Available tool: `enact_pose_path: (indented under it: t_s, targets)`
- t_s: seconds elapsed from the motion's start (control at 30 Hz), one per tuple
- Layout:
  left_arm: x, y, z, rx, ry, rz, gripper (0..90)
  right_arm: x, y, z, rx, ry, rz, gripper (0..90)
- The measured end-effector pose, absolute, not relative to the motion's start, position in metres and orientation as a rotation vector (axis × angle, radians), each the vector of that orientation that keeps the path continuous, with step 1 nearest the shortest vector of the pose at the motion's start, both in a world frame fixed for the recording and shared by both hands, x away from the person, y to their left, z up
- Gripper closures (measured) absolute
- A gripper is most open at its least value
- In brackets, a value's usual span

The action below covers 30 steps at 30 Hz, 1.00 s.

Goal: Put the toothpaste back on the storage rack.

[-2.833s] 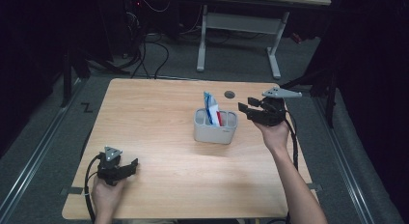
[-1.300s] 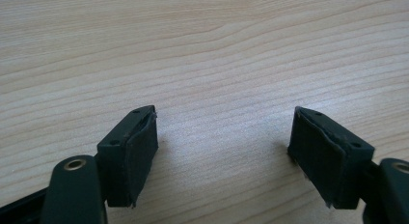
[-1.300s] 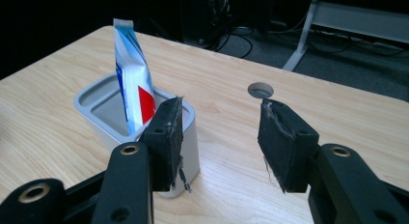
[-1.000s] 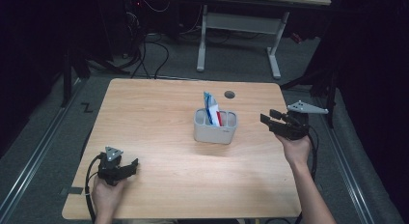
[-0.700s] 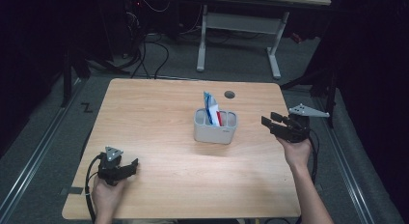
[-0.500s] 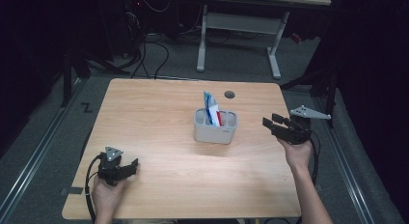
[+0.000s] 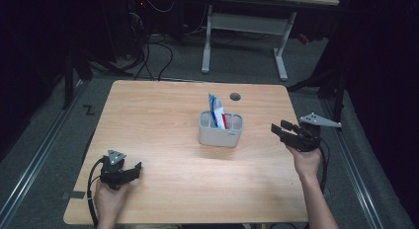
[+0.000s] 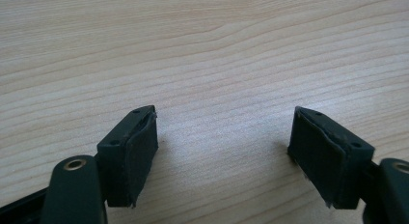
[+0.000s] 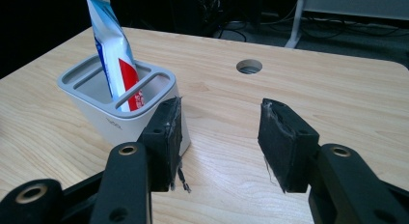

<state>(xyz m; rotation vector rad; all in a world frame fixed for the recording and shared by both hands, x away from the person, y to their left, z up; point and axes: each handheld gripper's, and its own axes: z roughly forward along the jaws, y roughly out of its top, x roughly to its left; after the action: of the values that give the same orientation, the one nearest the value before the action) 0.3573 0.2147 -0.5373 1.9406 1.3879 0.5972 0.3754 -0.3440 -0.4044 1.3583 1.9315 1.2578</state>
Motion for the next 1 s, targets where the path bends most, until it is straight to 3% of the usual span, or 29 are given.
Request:
enact_pose_path:
  t_s: [1.0]
  targets:
    - [0.357, 0.215, -0.537, 1.941, 1.388, 0.597, 25.8, 0.363, -0.356, -0.426, 1.408, 1.918, 1.246, 50.5]
